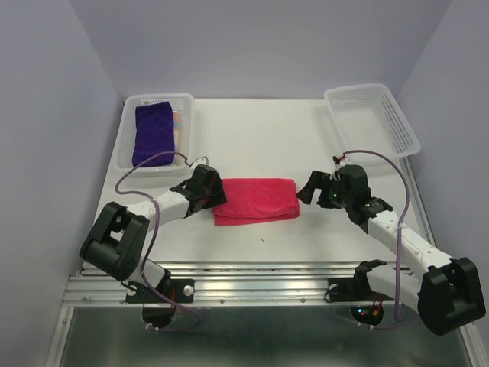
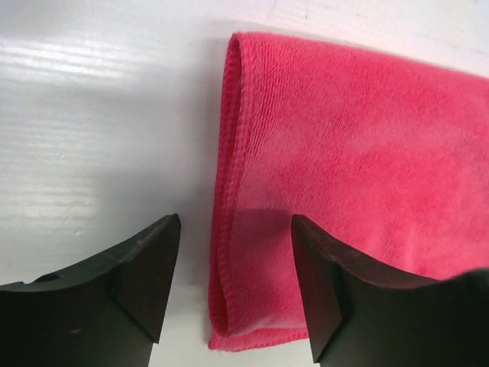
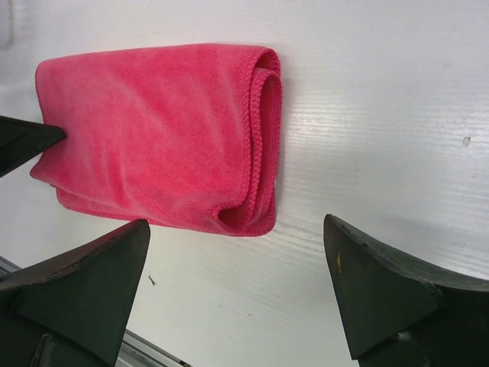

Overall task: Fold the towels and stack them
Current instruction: Neatly place the folded towel into the bin

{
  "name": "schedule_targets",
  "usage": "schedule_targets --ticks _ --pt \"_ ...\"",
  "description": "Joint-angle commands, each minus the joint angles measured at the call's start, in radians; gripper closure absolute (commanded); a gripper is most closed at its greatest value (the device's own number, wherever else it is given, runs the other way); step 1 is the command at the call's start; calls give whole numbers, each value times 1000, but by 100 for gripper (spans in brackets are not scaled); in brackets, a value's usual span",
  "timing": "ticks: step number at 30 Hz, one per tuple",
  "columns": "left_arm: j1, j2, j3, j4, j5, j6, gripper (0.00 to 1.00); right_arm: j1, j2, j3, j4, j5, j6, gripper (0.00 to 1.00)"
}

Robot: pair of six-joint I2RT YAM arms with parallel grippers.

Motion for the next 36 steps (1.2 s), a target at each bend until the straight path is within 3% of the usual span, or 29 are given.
schedule_targets --ticks 1,7,8,9,12,16,20,25,30,33,36 --pt "-18 90 50 -94 -82 10 37 8 -2 13 22 32 -14 0" --pt "-93 169 115 -160 -156 1 44 8 -2 10 21 27 -28 0" --pt "-107 195 135 -183 -173 -8 54 7 -3 10 18 26 -29 0" --pt "-107 205 136 -195 -182 -14 54 7 -5 8 18 26 -31 0" --pt "-127 232 160 -224 -207 -30 68 7 -9 8 9 29 -37 0" --pt "-132 245 175 -231 -227 -22 100 5 -18 8 4 30 -49 0" --pt "-132 234 229 -273 -321 48 100 7 -32 5 5 32 -60 0" --pt "-132 154 327 -393 -590 197 100 7 -43 7 9 29 -68 0" --pt "-130 21 329 -277 -607 476 100 7 -32 7 16 6 -74 0" --pt "-129 -19 312 -240 -790 582 100 7 -22 20 13 -7 -78 0" --pt "-115 -105 208 -78 -849 864 100 7 -18 25 21 -36 -80 0"
